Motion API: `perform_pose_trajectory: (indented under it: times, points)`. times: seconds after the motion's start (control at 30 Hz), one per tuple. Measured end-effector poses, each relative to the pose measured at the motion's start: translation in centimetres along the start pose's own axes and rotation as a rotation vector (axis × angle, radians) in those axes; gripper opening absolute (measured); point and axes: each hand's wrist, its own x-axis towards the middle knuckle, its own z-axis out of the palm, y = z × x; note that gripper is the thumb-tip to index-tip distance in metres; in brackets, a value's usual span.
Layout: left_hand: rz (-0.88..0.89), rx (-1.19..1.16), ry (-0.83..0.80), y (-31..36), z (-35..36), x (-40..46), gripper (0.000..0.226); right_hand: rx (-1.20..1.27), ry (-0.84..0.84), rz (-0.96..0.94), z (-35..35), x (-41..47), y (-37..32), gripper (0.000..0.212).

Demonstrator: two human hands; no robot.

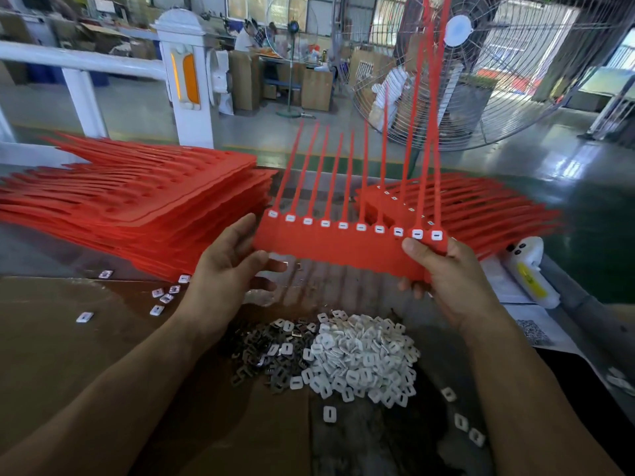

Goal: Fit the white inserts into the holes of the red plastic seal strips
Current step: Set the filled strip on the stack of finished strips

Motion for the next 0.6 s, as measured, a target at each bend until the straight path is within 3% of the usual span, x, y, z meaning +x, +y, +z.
perform_pose_trajectory:
  times: [0.13, 0.3, 0.47, 0.6]
  points:
    - [0.036, 0.051, -0.013, 0.2, 0.3, -0.1, 0.066, 0.047, 0.196, 0.013, -0.7, 0.7, -0.1, 0.010]
    - [0.073, 0.126, -0.024, 0.3, 0.6, -0.4, 0.049, 0.331, 0.421, 0.186, -0.8, 2.2, -0.5, 0.010]
    - [0.067, 0.134, -0.017, 0.0, 0.5, -0.2, 0.039, 0.814, 0.282, 0.299, -1.4, 2.4, -0.4, 0.020]
    - [0.061, 0.123, -0.007, 0.1, 0.4, -0.3, 0.035, 0.783, 0.248, 0.316, -1.8, 2.1, 0.0, 0.023]
